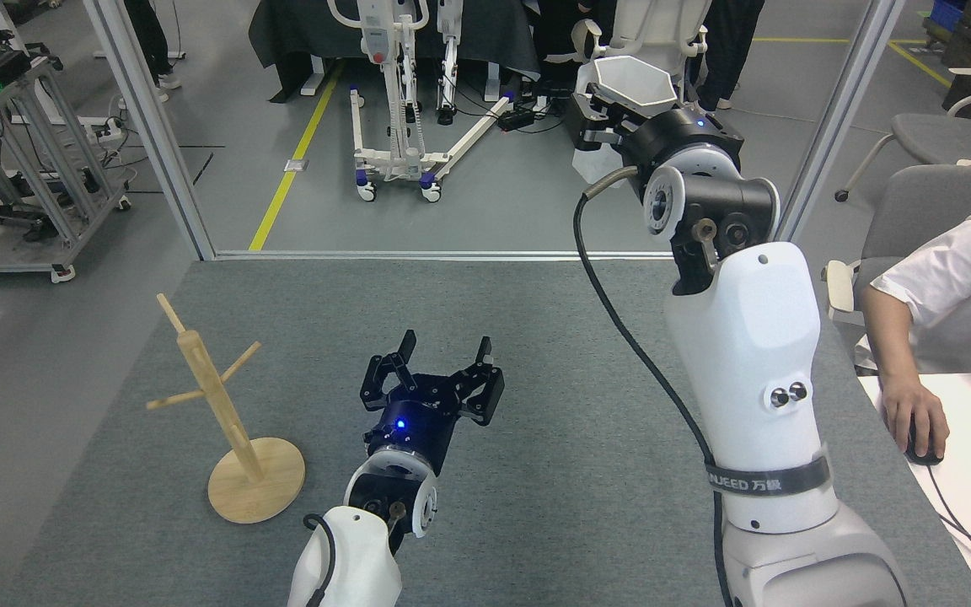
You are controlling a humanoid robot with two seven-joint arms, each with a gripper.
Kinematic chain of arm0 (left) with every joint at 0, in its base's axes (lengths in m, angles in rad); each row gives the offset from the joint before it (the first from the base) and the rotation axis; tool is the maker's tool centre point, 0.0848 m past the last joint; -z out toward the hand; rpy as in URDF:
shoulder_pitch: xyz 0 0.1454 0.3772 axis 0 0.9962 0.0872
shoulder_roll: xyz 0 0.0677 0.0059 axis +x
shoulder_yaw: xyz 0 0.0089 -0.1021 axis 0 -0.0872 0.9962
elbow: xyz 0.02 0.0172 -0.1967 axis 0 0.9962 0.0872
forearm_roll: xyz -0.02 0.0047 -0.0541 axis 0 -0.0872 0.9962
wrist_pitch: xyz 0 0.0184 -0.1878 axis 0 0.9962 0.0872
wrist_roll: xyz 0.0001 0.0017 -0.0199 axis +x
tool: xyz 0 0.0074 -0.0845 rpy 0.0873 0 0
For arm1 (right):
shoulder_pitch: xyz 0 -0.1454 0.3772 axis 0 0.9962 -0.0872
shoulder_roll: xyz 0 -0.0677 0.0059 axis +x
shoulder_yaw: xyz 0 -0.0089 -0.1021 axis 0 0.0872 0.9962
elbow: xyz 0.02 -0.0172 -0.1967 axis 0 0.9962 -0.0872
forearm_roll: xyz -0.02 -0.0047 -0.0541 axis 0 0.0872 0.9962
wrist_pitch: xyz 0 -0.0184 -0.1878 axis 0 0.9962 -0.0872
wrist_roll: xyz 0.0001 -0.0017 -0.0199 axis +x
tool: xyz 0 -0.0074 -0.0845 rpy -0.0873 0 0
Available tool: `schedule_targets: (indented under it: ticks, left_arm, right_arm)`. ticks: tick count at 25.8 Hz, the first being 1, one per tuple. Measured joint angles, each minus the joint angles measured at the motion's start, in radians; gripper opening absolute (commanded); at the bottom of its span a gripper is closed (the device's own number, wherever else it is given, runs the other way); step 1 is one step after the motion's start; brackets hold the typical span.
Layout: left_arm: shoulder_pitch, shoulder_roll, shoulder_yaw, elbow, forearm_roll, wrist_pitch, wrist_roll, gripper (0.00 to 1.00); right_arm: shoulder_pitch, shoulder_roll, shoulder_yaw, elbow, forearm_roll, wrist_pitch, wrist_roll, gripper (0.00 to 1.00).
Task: Hang cup on storage rack
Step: 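Lift the white cup with the right gripper and swing it toward the center, then bring the left gripper up under the cup held by the right gripper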
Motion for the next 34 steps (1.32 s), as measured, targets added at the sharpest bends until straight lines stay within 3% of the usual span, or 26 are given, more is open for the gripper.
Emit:
schedule_targets:
  ticks: [18, 34]
  left_arm:
    - [0.005, 0.001, -0.049, -0.006, -0.001, 0.005, 0.001, 0.99]
    - [0.006, 0.001, -0.048, -0.002, -0.013, 0.019, 0.0, 0.99]
  right_arm:
    - [0.018, 0.026, 0.023, -0.025, 0.0, 0.0, -0.004, 0.02]
    - [0.208, 0.106, 0.121, -0.072, 0.001, -0.012, 0.008, 0.02]
